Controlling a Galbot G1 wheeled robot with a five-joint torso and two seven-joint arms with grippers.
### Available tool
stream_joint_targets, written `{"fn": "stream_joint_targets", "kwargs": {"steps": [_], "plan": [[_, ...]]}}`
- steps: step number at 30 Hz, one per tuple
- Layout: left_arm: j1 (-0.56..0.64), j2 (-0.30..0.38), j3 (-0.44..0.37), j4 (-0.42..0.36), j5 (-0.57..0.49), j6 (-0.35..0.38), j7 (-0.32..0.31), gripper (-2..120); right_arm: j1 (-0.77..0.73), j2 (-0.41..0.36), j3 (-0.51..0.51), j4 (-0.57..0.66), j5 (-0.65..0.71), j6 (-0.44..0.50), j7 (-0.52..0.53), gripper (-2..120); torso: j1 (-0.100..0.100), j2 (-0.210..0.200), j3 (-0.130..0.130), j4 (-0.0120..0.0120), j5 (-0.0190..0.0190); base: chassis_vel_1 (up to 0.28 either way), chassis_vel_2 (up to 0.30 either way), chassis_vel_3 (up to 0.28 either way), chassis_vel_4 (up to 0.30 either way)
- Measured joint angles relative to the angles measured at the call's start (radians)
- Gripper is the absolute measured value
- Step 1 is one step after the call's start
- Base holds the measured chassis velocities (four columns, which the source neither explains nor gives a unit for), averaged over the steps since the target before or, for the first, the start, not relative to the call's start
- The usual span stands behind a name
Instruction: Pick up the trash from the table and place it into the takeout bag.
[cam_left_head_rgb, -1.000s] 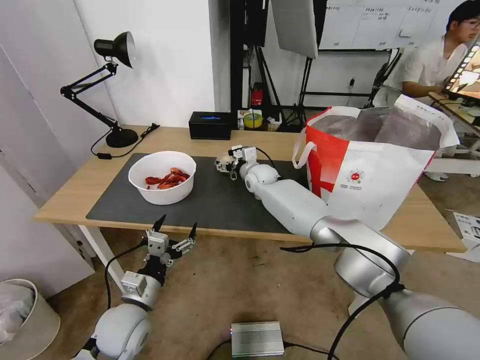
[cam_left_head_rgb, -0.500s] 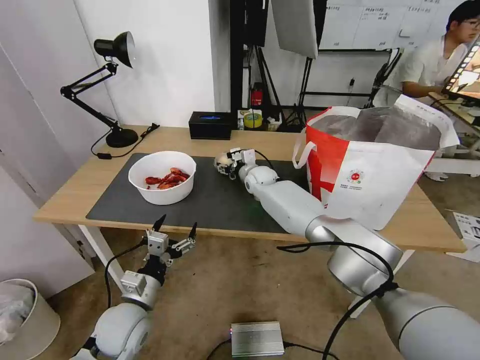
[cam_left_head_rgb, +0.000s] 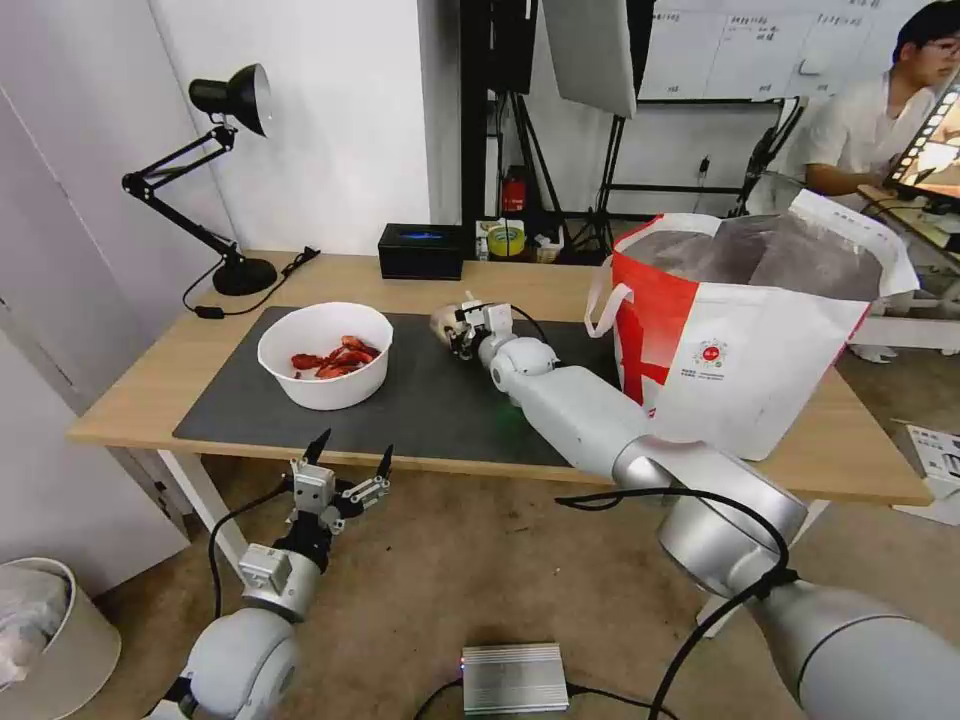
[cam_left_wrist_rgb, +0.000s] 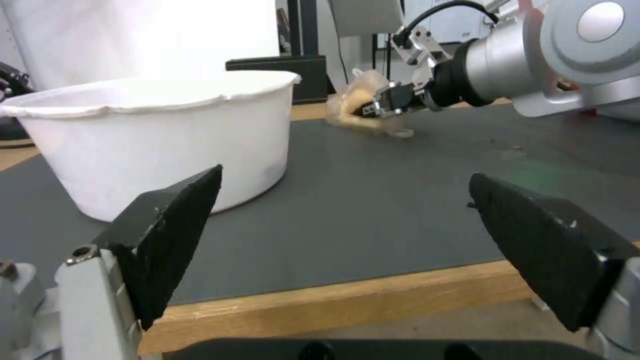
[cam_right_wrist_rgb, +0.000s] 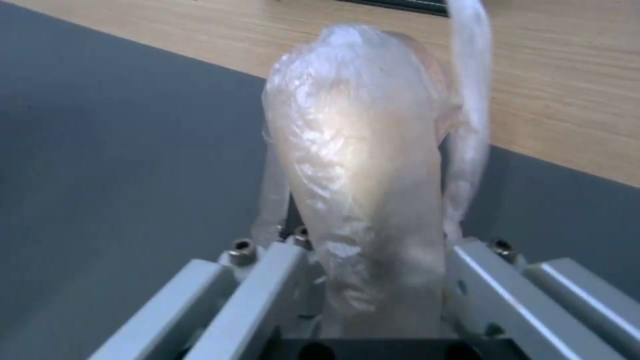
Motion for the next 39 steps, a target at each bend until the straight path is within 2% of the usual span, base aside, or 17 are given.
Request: {"fn": "stream_joint_targets", "kwargs": {"steps": [7,9,11,12,14,15,19,20,23,24,25,27,31,34,35,38,39], "plan": [[0.001,0.002,-0.001,0.0,0.0,0.0,0.0,100,-0.014,-0.081,-0.023,0.154,0.078,-0.028,0.067,4,0.0,0.0,0.0,-0.0001,0.0001,0.0,0.0,0.0,0.0],[0.002,0.002,-0.001,-0.002,0.0,-0.001,0.0,100,-0.022,-0.155,-0.042,0.278,0.135,-0.046,0.108,4,0.0,0.0,0.0,0.0,0.0,0.0,0.0,0.0,0.0],[0.003,0.001,-0.001,-0.003,0.0,-0.001,0.0,100,-0.026,-0.177,-0.047,0.318,0.149,-0.05,0.118,4,0.0,0.0,0.0,-0.0006,0.0,0.0,0.0,0.0,0.0],[0.008,0.0,-0.004,-0.007,0.0,-0.001,0.0,100,-0.032,-0.213,-0.054,0.386,0.169,-0.057,0.13,4,0.0,0.0,0.0,-0.0007,0.0001,0.0,0.0,0.0,0.0],[0.017,-0.002,-0.011,-0.012,0.0,-0.001,0.0,100,-0.052,-0.277,-0.06,0.507,0.206,-0.071,0.156,4,0.0,0.0,0.0,0.0001,0.0002,0.0,0.0,0.0,0.0],[0.017,-0.002,-0.011,-0.012,0.0,-0.001,0.0,100,-0.052,-0.277,-0.06,0.507,0.206,-0.071,0.156,4,0.0,0.0,0.0,0.0001,0.0002,0.0,0.0,0.0,0.0],[0.02,-0.003,-0.013,-0.014,0.002,-0.001,-0.001,100,-0.114,-0.411,-0.062,0.777,0.268,-0.093,0.211,4,0.0,0.0,0.0,-0.0003,0.0002,0.0,0.0,0.0,0.0],[0.02,-0.003,-0.013,-0.014,0.002,-0.001,-0.001,100,-0.114,-0.411,-0.062,0.777,0.268,-0.093,0.211,4,0.0,0.0,0.0,-0.0003,0.0002,0.0,0.0,0.0,0.0],[0.022,-0.007,-0.011,-0.017,0.004,-0.001,-0.002,100,-0.166,-0.503,-0.041,0.963,0.29,-0.098,0.244,4,0.0,0.0,0.0,0.0001,0.0002,0.0,0.0,0.0,0.0],[0.022,-0.007,-0.011,-0.017,0.004,-0.001,-0.002,100,-0.166,-0.503,-0.041,0.963,0.29,-0.098,0.244,4,0.0,0.0,0.0,0.0001,0.0002,0.0,0.0,0.0,0.0],[0.022,-0.008,-0.011,-0.017,0.005,-0.001,-0.002,100,-0.178,-0.521,-0.03,0.994,0.293,-0.098,0.249,4,0.0,0.0,0.0,0.0001,0.0001,0.0,0.0,0.0,0.0],[0.022,-0.011,-0.011,-0.022,0.007,0.0,-0.002,100,-0.248,-0.62,0.035,1.143,0.301,-0.1,0.253,4,0.0,0.0,0.0,0.0,0.0004,0.0,0.0,0.0,0.0],[0.022,-0.011,-0.011,-0.023,0.008,0.001,-0.003,100,-0.295,-0.691,0.089,1.228,0.301,-0.1,0.238,4,0.0,0.0,0.0,-0.0004,0.0002,0.0,0.0,0.0,0.0],[0.019,-0.014,-0.01,-0.021,0.01,0.002,-0.003,100,-0.38,-0.829,0.216,1.383,0.301,-0.094,0.198,4,0.0,0.0,0.0,-0.0005,0.0002,0.0,0.0,0.0,0.0],[0.019,-0.014,-0.01,-0.021,0.01,0.002,-0.003,100,-0.38,-0.829,0.216,1.383,0.301,-0.094,0.198,4,0.0,0.0,0.0,-0.0005,0.0002,0.0,0.0,0.0,0.0],[0.019,-0.021,-0.004,-0.019,0.014,0.002,-0.003,100,-0.419,-0.928,0.298,1.473,0.314,-0.075,0.194,4,0.0,0.0,0.0,-0.0002,0.0,0.0,0.0,0.0,0.0],[0.019,-0.021,-0.004,-0.019,0.014,0.002,-0.003,100,-0.419,-0.928,0.298,1.473,0.314,-0.075,0.194,4,0.0,0.0,0.0,-0.0002,0.0,0.0,0.0,0.0,0.0]]}}
